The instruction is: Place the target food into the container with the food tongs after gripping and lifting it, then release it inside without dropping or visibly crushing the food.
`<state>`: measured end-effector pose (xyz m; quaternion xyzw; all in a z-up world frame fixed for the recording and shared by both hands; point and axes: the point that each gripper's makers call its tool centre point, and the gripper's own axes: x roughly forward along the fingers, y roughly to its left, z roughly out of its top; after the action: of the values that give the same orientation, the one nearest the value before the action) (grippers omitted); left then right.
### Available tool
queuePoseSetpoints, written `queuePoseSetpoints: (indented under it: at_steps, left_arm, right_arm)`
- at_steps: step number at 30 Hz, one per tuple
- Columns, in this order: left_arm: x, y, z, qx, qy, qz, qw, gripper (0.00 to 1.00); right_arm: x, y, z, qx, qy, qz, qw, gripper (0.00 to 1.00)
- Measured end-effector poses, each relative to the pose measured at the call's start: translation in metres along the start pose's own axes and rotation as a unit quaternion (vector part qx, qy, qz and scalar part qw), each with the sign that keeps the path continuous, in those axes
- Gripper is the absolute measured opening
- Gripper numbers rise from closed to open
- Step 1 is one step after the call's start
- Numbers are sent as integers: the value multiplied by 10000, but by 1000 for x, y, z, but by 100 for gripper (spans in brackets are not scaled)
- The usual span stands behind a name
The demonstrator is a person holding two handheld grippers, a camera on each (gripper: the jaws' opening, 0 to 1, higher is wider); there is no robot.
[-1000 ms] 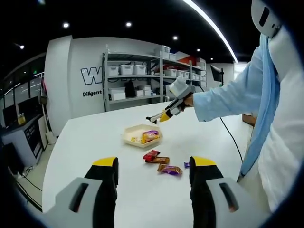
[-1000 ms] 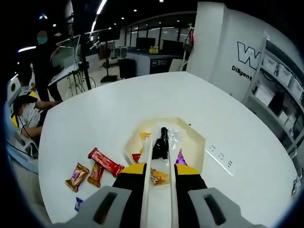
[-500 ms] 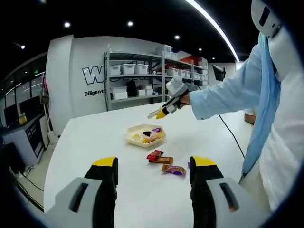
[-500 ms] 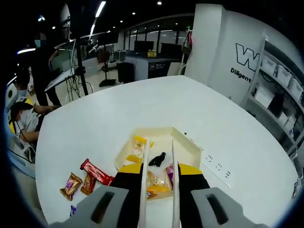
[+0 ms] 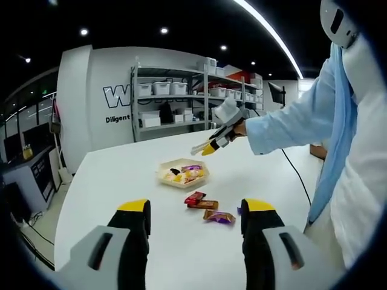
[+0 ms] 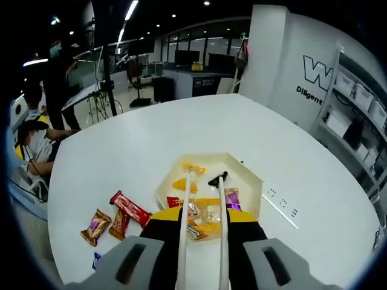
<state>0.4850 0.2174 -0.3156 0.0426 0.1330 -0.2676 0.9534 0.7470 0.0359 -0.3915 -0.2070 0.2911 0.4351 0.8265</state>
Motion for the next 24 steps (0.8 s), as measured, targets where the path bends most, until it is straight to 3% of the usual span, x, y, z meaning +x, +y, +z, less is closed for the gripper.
queuePoseSetpoints:
  at_steps: [24]
  left_arm:
    - [-2,-5,2,24,-49,-66,10000,58]
  right_arm:
    - [4,87,-40,11,184,590,9981,20]
